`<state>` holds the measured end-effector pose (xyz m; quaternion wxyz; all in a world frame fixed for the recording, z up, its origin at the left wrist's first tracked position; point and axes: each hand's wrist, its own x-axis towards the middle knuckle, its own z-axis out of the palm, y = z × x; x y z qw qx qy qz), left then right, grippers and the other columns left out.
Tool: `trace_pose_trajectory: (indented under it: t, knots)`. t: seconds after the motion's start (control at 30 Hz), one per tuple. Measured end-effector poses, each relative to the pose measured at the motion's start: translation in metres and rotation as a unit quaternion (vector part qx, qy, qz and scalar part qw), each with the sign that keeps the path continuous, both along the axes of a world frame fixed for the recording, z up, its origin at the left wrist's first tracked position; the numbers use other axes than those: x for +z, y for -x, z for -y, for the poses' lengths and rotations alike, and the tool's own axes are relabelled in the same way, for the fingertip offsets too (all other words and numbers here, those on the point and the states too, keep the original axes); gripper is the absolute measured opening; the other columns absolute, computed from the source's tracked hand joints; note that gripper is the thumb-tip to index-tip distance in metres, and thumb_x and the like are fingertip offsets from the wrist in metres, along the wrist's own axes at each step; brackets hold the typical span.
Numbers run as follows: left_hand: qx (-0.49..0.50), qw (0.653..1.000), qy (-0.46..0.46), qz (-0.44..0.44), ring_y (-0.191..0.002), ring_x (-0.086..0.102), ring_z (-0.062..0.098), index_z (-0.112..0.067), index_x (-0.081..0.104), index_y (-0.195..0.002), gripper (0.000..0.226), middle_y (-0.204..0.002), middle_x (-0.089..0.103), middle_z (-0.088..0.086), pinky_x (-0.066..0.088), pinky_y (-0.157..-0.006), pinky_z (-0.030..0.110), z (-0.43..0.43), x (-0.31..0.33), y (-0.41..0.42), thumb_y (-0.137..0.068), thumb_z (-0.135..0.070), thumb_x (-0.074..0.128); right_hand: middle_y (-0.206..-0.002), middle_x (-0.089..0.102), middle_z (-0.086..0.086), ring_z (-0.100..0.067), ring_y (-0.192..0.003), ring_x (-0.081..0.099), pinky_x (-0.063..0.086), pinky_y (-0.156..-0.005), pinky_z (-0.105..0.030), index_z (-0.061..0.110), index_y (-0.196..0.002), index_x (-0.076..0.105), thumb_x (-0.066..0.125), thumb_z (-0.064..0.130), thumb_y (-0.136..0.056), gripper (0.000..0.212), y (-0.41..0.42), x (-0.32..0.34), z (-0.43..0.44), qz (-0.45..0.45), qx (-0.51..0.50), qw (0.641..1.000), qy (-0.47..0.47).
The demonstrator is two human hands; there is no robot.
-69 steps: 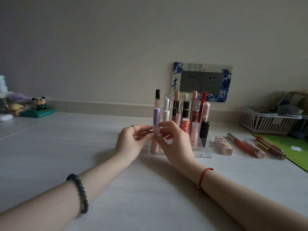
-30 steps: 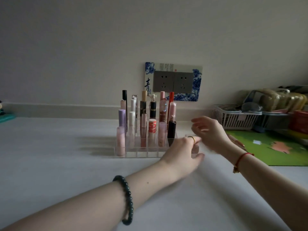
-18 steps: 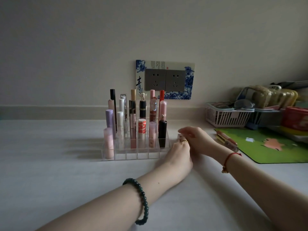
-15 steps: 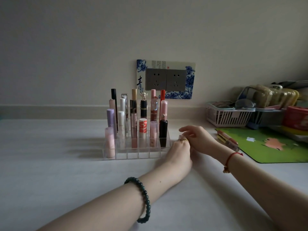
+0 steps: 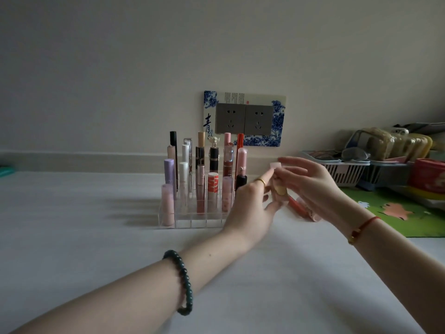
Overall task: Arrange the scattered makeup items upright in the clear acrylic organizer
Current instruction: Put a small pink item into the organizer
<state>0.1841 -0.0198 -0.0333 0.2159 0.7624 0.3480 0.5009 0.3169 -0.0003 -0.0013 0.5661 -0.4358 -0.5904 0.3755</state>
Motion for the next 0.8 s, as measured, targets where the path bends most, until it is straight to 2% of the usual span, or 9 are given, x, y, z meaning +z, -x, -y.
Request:
trace_pose_trajectory:
  t: [0.1,0.2,0.27,0.37,0.47,0.57,0.63,0.7,0.8]
  knots:
    - [-0.022,0.999,-0.014,0.043,-0.104,0.051,-0.006,-0.021,0.034,-0.137,0.073,-0.115,0.053,-0.013,0.042,-0.088,0.005,0.009,0.009,0.022,-0.074,-0.006,0.069,-0.095,0.071,-0.007,-0.016,-0.087,0.068,0.056,-0.078,-0.027,0.011,-0.110,0.060,0.065,0.014,-0.070,0.041,0.014,0.013,0.012,-0.071,0.070,0.995,-0.001]
    - [-0.009,0.998,-0.018,0.058,-0.105,0.057,-0.002,-0.033,0.034,-0.132,0.078,-0.117,0.059,-0.009,0.044,-0.087,0.007,0.014,0.010,0.049,-0.071,-0.004,0.072,-0.097,0.071,-0.004,-0.019,-0.089,0.068,0.056,-0.076,-0.030,0.012,-0.107,0.061,0.066,0.016,-0.067,0.041,0.034,0.020,0.022,-0.070,0.104,0.992,-0.028]
    - [0.002,0.998,-0.020,0.058,-0.099,0.060,-0.003,-0.042,0.032,-0.125,0.078,-0.108,0.064,-0.011,0.045,-0.084,0.007,0.018,0.011,0.069,-0.069,-0.007,0.073,-0.098,0.071,-0.003,-0.019,-0.090,0.067,0.055,-0.078,-0.031,0.017,-0.102,0.063,0.067,0.017,-0.066,0.037,0.051,0.022,0.027,-0.065,0.122,0.989,-0.051]
    - [-0.001,0.998,-0.016,0.053,-0.096,0.063,0.003,-0.036,0.036,-0.129,0.077,-0.104,0.066,-0.013,0.049,-0.087,0.016,0.022,0.013,0.098,-0.064,-0.020,0.074,-0.103,0.069,-0.001,-0.017,-0.090,0.067,0.055,-0.079,-0.031,0.017,-0.106,0.061,0.068,0.017,-0.061,0.045,0.079,0.022,0.029,-0.063,0.142,0.985,-0.068]
    - [0.016,0.997,-0.022,0.070,-0.096,0.064,0.003,-0.036,0.046,-0.119,0.060,-0.098,0.069,-0.016,0.049,-0.085,0.015,0.020,0.016,0.125,-0.064,-0.028,0.068,-0.107,0.067,-0.003,-0.016,-0.089,0.067,0.056,-0.079,-0.031,0.014,-0.110,0.060,0.069,0.008,-0.067,0.044,0.105,0.020,0.026,-0.020,0.125,0.988,-0.088]
    - [0.069,0.992,-0.040,0.096,-0.092,0.065,0.003,-0.033,0.051,-0.115,0.047,-0.099,0.067,-0.013,0.048,-0.084,0.014,0.013,0.012,0.142,-0.073,-0.021,0.066,-0.104,0.067,-0.004,-0.016,-0.087,0.067,0.056,-0.076,-0.029,0.012,-0.110,0.060,0.066,0.003,-0.073,0.038,0.127,0.017,0.021,0.017,0.105,0.988,-0.112]
    - [0.112,0.989,-0.051,0.087,-0.093,0.064,0.007,-0.026,0.054,-0.120,0.044,-0.102,0.068,-0.007,0.049,-0.086,0.018,0.006,0.006,0.151,-0.079,-0.012,0.064,-0.099,0.067,-0.003,-0.016,-0.087,0.067,0.056,-0.075,-0.027,0.010,-0.109,0.061,0.066,0.003,-0.074,0.037,0.139,0.013,0.016,0.038,0.085,0.987,-0.135]
    - [0.148,0.985,-0.055,0.067,-0.098,0.063,0.011,-0.023,0.056,-0.120,0.041,-0.108,0.067,-0.005,0.048,-0.089,0.021,0.001,0.001,0.157,-0.081,-0.014,0.063,-0.091,0.066,0.001,-0.014,-0.083,0.066,0.056,-0.075,-0.024,0.010,-0.108,0.061,0.067,0.003,-0.074,0.036,0.148,0.007,0.012,0.052,0.068,0.985,-0.151]
    - [0.177,0.982,-0.052,0.035,-0.104,0.058,0.004,-0.027,0.059,-0.117,0.038,-0.112,0.065,-0.007,0.040,-0.085,0.007,-0.003,-0.006,0.162,-0.081,-0.015,0.063,-0.084,0.064,0.007,-0.010,-0.079,0.064,0.055,-0.073,-0.019,0.010,-0.107,0.062,0.067,0.002,-0.073,0.035,0.152,-0.004,0.006,0.076,0.050,0.983,-0.160]
